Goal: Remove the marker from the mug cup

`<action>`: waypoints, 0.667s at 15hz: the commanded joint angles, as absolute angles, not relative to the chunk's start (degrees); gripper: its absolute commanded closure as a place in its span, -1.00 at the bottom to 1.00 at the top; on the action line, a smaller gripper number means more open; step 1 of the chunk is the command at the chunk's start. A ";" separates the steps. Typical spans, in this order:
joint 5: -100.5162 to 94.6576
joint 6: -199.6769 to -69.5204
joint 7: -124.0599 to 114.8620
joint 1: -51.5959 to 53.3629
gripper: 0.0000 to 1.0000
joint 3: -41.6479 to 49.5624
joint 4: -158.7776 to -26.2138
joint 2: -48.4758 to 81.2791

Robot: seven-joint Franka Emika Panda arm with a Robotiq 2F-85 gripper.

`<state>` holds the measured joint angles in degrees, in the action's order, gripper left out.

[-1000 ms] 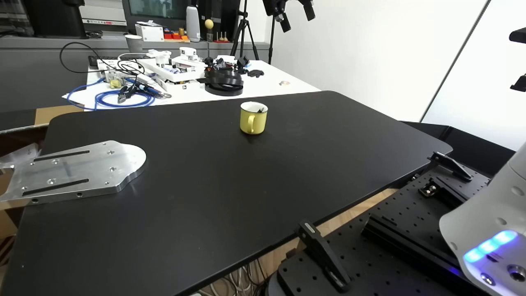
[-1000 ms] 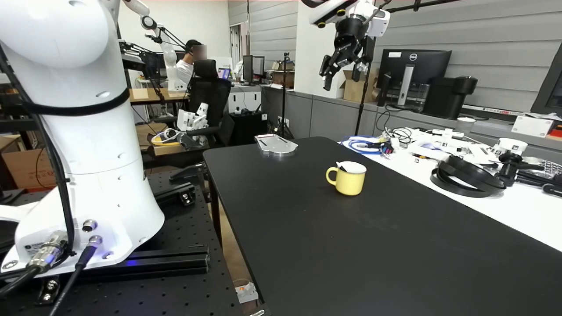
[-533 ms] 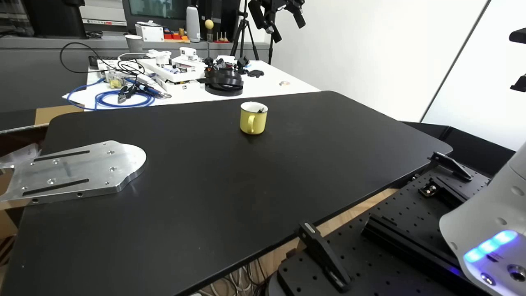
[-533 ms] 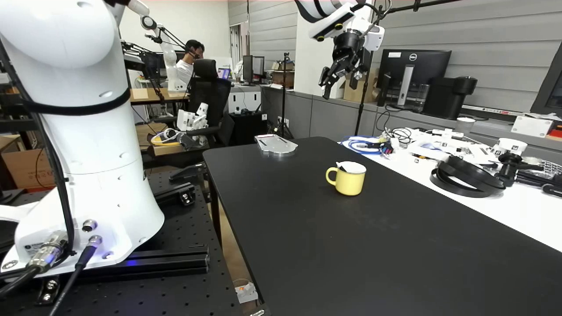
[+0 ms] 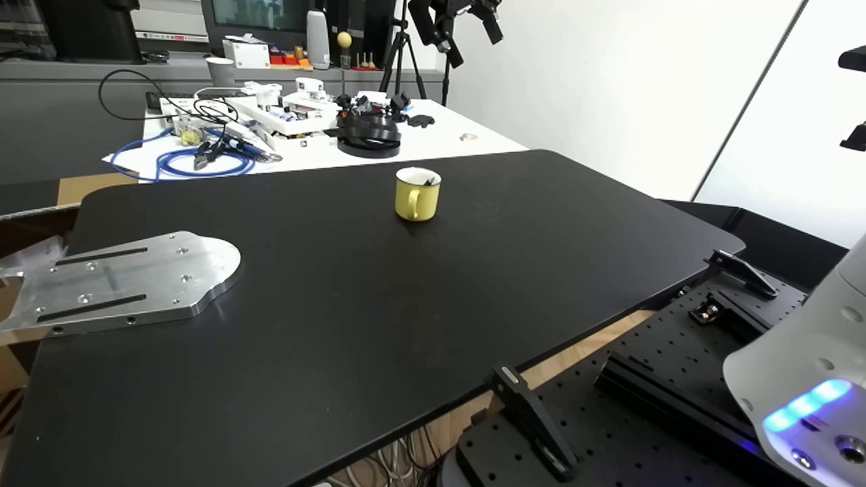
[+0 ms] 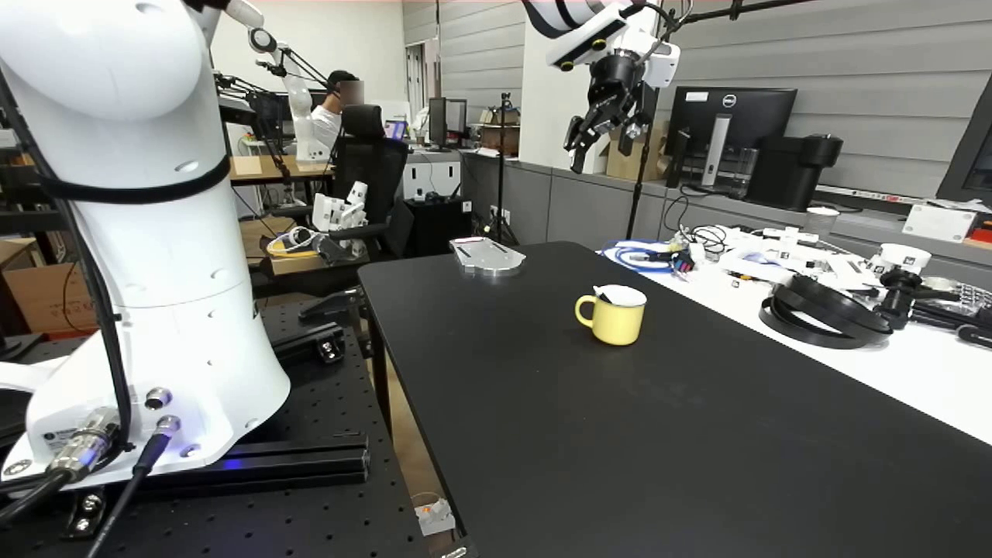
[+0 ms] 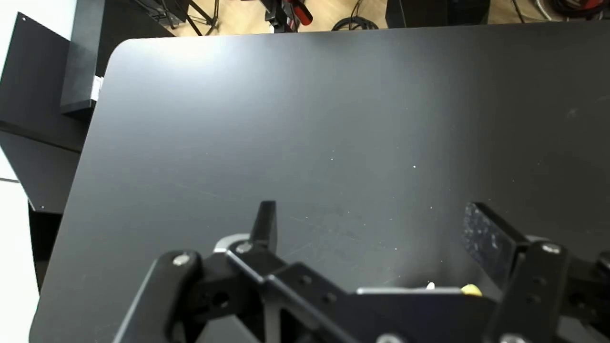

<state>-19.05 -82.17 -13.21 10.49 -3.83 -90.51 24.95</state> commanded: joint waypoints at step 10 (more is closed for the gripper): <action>-20.33 -79.59 -11.76 12.60 -1.00 -1.95 -74.67 44.36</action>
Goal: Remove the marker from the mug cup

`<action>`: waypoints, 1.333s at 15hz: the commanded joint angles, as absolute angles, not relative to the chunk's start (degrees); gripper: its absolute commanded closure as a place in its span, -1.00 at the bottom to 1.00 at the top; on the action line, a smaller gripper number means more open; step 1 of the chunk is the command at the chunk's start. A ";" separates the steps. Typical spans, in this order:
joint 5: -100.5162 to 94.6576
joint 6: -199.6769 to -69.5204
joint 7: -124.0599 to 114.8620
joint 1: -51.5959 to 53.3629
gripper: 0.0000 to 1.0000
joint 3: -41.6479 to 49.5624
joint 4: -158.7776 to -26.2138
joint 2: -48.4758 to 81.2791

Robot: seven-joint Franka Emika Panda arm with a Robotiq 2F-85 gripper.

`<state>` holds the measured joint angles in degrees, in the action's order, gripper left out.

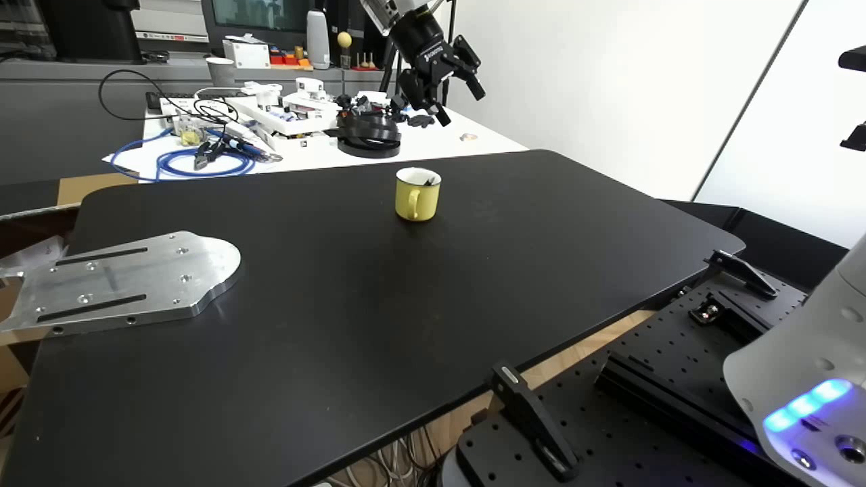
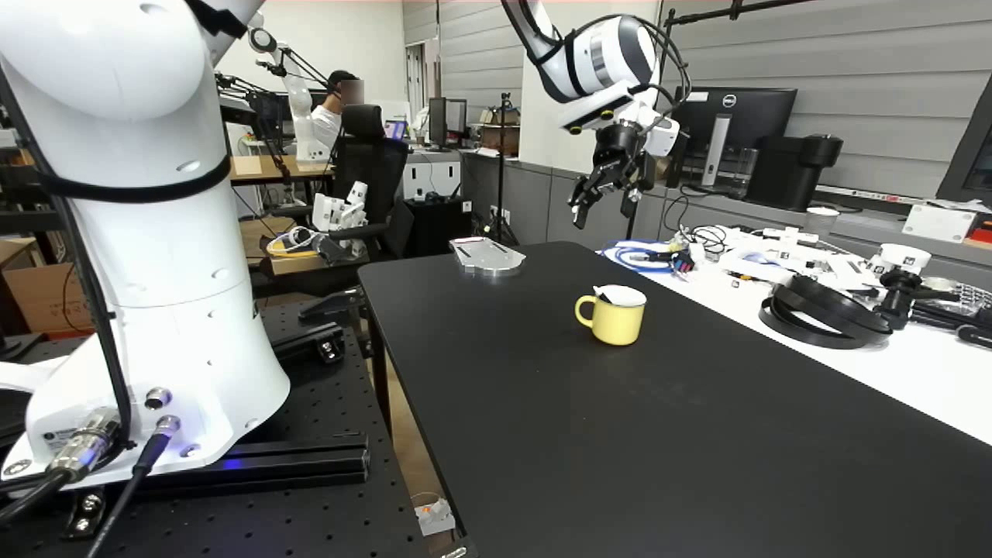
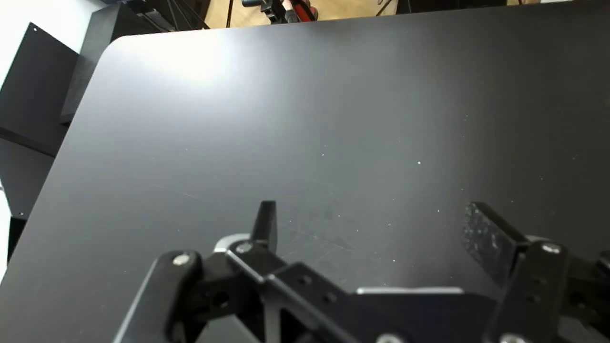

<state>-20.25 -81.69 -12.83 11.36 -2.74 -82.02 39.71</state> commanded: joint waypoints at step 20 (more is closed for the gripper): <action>-11.86 -82.35 -10.74 12.11 -1.00 -0.94 -60.51 59.39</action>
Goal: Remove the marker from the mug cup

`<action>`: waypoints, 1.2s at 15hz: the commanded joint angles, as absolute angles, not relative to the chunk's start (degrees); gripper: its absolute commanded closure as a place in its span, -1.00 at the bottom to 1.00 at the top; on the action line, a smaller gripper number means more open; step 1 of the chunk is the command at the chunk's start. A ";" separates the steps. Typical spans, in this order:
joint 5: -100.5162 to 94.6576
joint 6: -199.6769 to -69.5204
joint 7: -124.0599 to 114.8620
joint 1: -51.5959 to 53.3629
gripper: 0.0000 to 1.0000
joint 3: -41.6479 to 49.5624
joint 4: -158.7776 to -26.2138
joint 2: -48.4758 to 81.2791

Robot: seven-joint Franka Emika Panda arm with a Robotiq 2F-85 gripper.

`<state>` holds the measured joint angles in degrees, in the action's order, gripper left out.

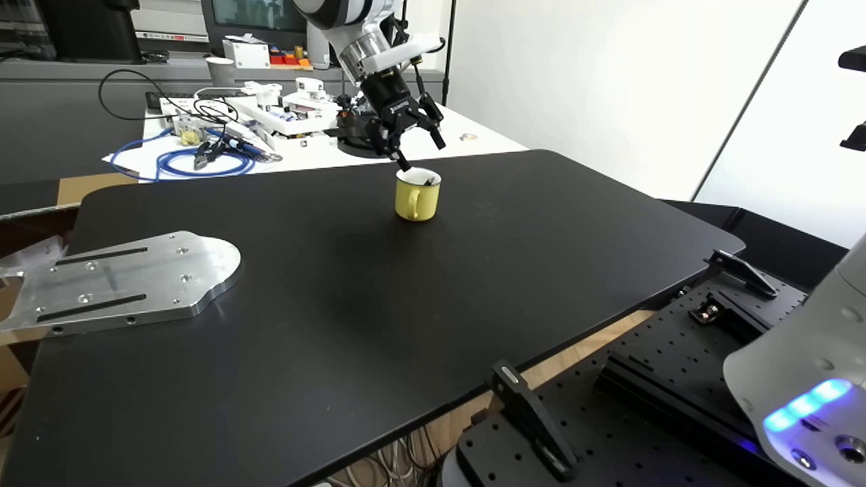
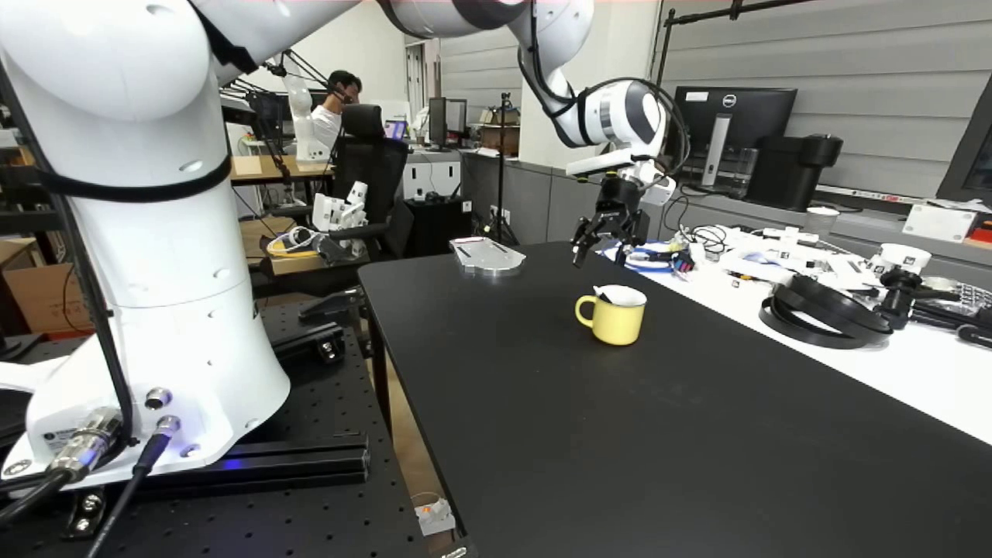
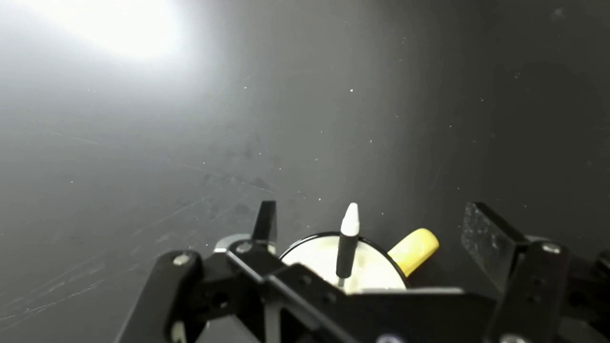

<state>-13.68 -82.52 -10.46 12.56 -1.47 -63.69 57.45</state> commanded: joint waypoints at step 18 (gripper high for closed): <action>-7.82 -83.68 -11.47 10.22 0.07 0.31 -59.80 62.44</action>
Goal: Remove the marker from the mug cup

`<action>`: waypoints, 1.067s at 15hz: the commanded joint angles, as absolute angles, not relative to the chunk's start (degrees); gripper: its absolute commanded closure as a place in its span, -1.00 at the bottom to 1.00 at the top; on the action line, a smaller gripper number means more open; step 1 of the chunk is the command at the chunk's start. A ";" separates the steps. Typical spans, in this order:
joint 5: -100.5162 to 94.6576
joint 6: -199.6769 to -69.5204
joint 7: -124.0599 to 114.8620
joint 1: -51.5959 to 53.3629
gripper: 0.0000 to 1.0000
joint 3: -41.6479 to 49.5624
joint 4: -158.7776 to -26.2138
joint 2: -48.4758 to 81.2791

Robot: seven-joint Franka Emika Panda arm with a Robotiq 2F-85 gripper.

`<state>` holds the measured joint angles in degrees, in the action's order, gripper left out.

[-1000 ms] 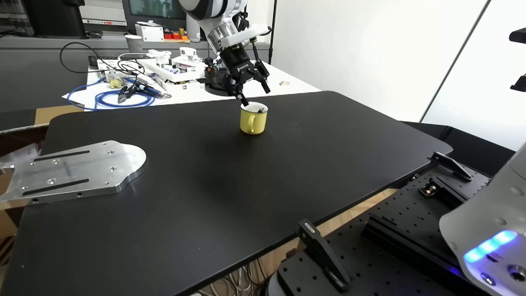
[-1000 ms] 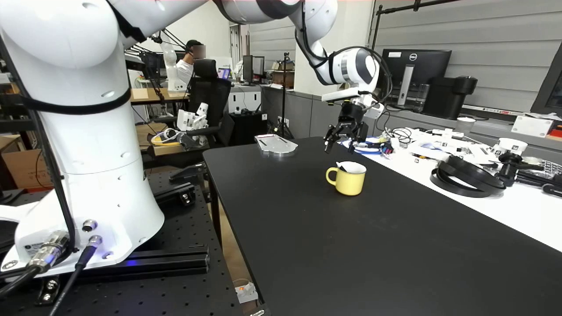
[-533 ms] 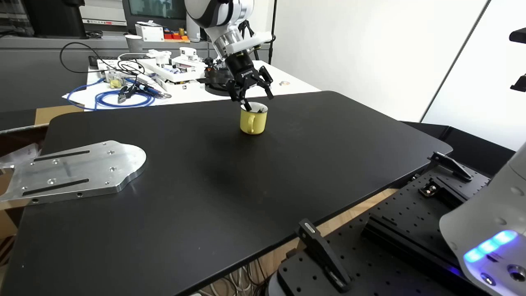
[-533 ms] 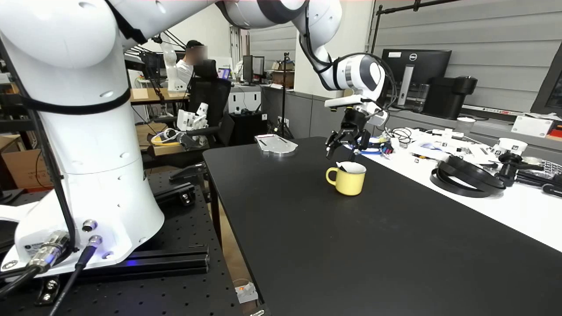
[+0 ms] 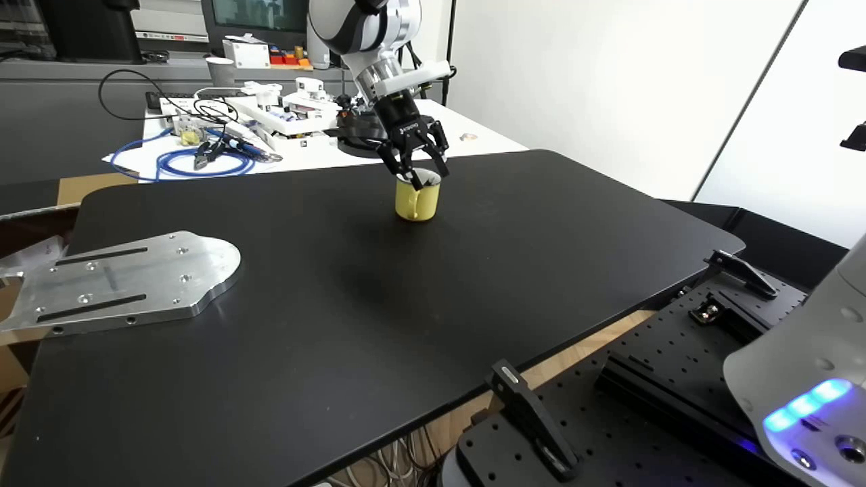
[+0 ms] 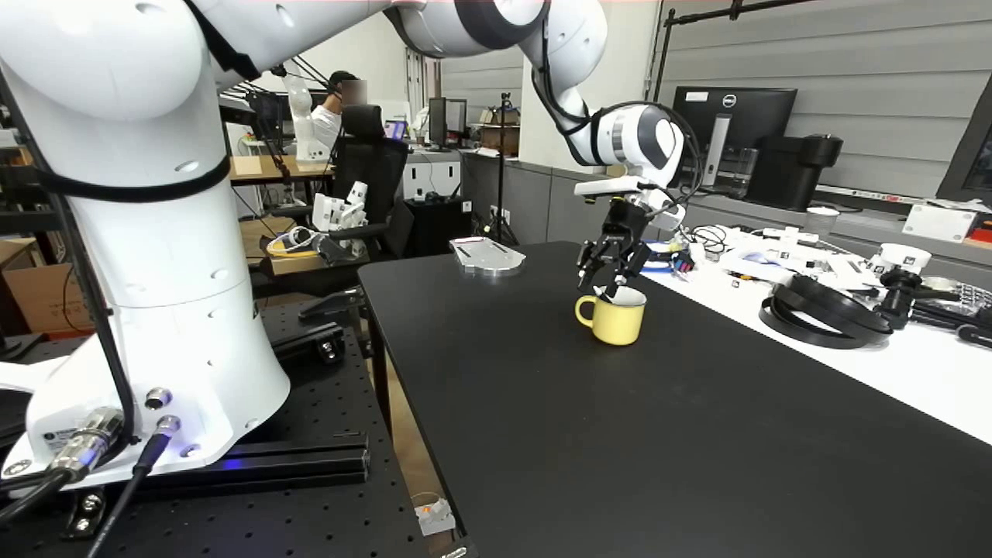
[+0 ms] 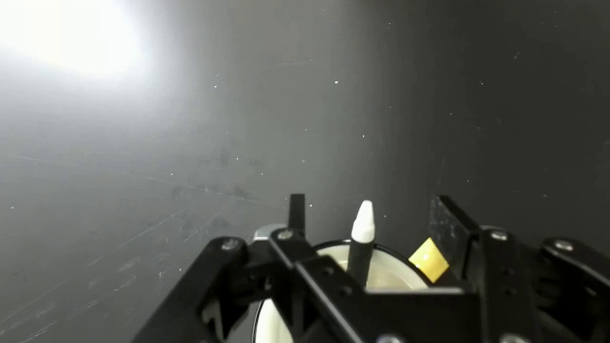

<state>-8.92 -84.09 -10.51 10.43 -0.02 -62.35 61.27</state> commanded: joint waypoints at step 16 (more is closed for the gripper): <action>-5.44 -73.54 -11.55 9.20 0.94 0.61 -51.99 60.78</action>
